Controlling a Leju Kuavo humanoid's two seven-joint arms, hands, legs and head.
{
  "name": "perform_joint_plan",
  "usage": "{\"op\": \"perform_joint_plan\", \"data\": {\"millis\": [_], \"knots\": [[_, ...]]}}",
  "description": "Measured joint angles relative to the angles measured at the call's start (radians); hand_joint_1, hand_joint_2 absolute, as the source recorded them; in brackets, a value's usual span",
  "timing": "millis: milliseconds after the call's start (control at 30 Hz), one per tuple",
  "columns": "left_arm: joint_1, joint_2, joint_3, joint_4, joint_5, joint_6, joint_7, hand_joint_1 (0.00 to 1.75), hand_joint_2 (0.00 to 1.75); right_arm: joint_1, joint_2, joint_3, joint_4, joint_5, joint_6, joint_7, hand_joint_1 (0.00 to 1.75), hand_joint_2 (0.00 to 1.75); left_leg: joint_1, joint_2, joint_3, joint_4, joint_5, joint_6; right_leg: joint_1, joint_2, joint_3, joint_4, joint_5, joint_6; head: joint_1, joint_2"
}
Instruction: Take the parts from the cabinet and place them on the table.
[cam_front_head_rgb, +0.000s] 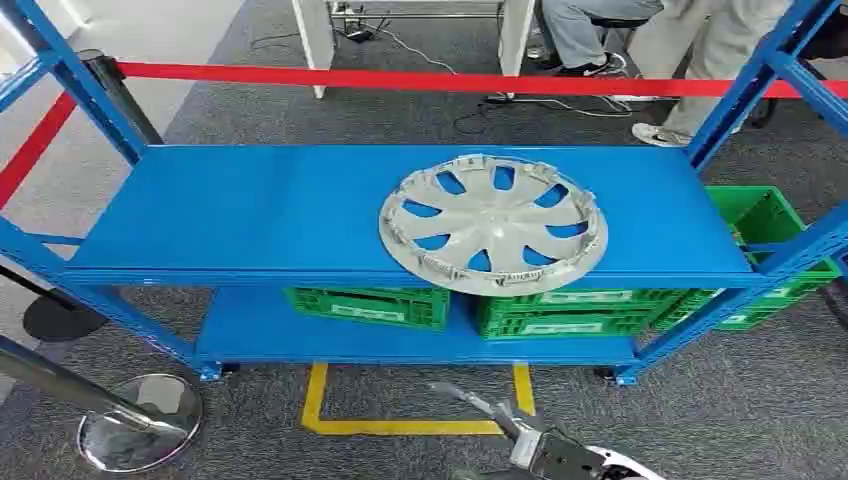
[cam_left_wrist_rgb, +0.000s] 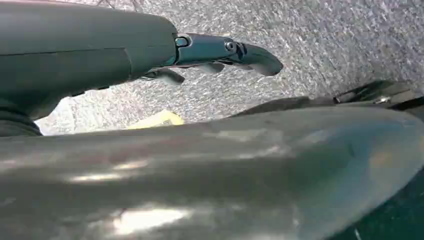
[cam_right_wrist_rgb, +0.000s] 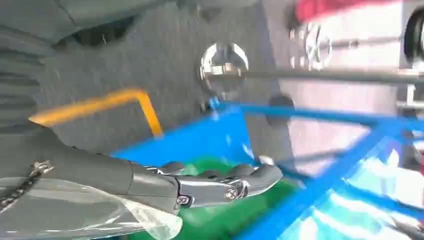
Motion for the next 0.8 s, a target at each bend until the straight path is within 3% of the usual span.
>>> {"op": "perform_joint_plan", "data": {"millis": [367,800], "knots": [[-0.005,0.002,0.0,0.022,0.0,0.046,-0.005,0.0,0.0,0.007,-0.006,-0.045,-0.132,0.298,-0.287,0.05,0.0,1.75,0.0,0.0,-0.001,0.0,0.0,0.0,0.0,0.0,0.003,0.0,0.0,0.0,0.0,0.0],[-0.012,0.013,-0.006,0.061,-0.021,0.111,-0.048,0.0,0.0,-0.002,0.005,-0.046,-0.154,0.663,-0.604,0.151,0.0,1.75,0.0,0.0,-0.001,0.0,0.0,0.0,0.0,0.0,0.006,0.0,0.0,0.0,0.0,0.0]]}}
